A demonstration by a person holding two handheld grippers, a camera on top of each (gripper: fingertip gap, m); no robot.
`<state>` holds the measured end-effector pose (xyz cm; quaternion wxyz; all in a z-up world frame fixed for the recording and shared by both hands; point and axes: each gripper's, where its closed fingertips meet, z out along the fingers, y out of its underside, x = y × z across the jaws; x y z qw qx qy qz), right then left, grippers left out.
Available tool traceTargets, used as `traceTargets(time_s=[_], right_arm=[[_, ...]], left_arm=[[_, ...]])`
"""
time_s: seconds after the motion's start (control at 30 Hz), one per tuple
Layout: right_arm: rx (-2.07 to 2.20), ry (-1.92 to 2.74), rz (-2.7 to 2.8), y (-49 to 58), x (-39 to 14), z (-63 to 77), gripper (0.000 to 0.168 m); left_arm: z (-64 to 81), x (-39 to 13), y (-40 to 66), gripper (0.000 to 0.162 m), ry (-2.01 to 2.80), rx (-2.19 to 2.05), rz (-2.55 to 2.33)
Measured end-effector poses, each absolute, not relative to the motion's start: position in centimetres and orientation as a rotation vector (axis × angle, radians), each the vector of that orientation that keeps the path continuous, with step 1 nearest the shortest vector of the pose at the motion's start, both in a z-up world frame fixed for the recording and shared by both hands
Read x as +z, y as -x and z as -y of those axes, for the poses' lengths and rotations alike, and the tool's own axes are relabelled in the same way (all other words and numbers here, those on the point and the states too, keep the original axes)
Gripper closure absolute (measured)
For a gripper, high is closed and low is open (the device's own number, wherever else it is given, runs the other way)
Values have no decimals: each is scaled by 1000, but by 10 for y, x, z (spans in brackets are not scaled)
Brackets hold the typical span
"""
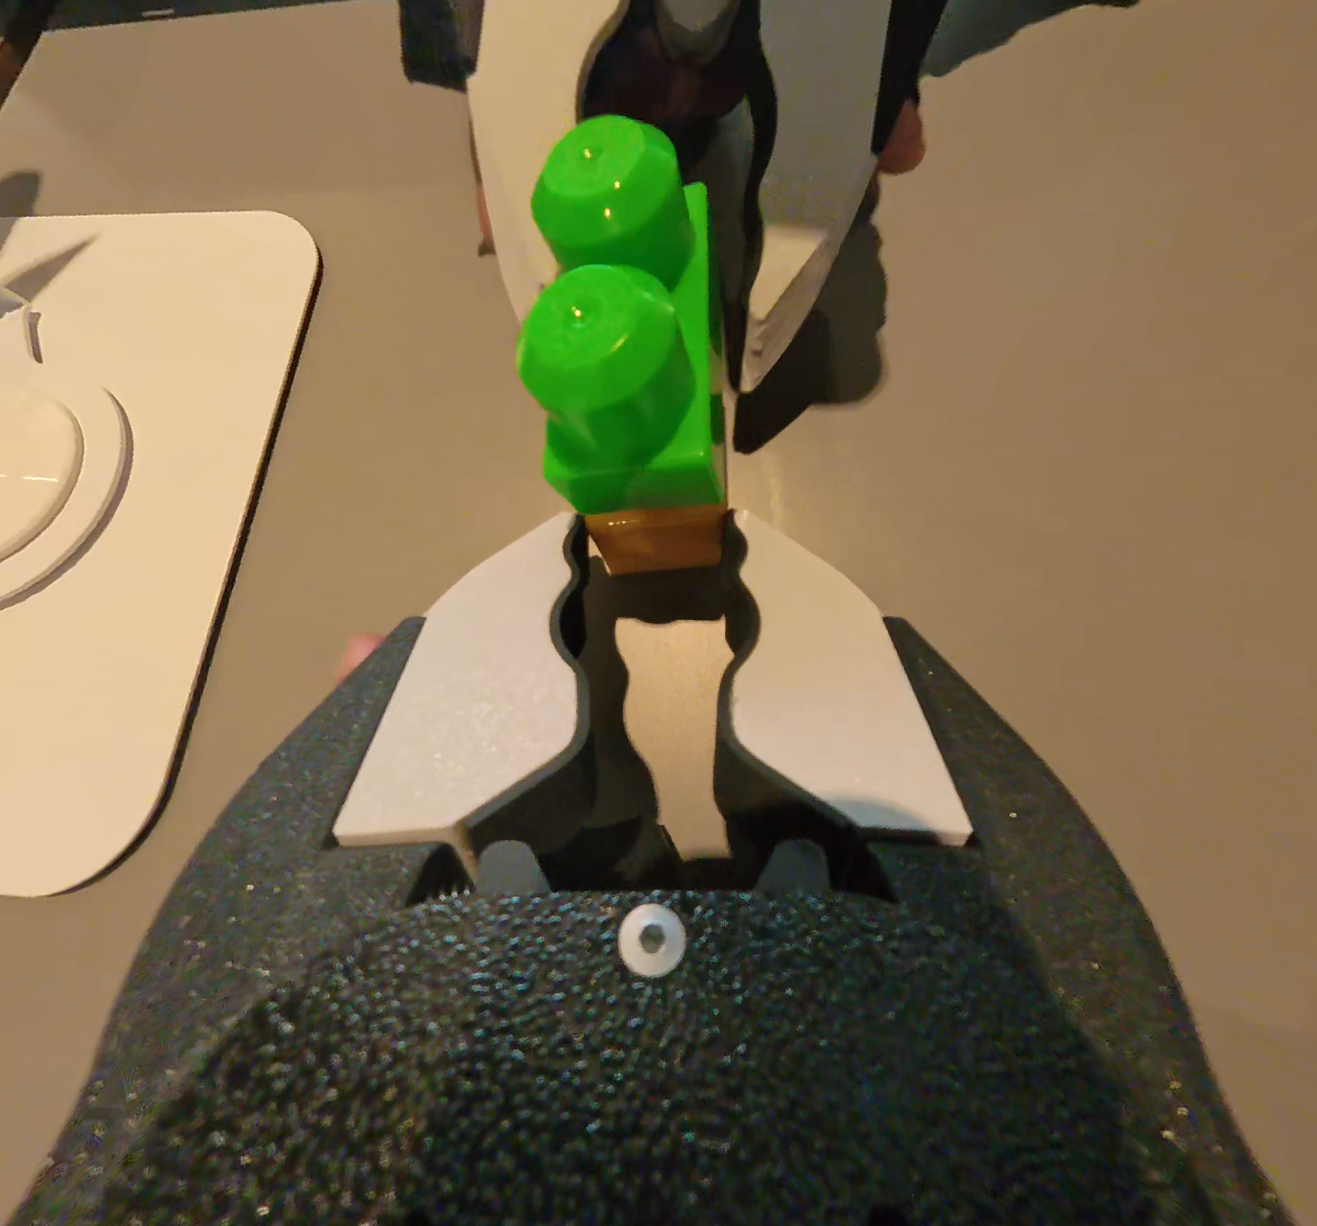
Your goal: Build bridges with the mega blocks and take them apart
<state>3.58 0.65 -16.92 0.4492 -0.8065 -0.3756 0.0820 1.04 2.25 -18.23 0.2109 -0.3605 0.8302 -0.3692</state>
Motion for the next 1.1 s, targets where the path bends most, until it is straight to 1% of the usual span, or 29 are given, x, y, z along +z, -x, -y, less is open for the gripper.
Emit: traceTargets(time_s=[0.2, 0.5, 0.8, 1.0, 1.1], right_arm=[[100, 2011, 906, -40, -172, -9, 129], [134, 2017, 912, -36, -172, -5, 129], [195, 2081, 898, -37, -178, -7, 120], [239, 2011, 878, -37, -167, 2, 110], [290, 1963, 850, -37, -159, 8, 109]], left_arm=[[-23, -183, -12, 127, 1002, -1019, -2306], [-23, -182, -13, 127, 990, -1010, -2303], [-23, -182, -12, 127, 981, -1002, -2297], [-23, -181, -10, 127, 968, -1000, -2292], [-22, -179, -9, 127, 956, -1021, -2282]])
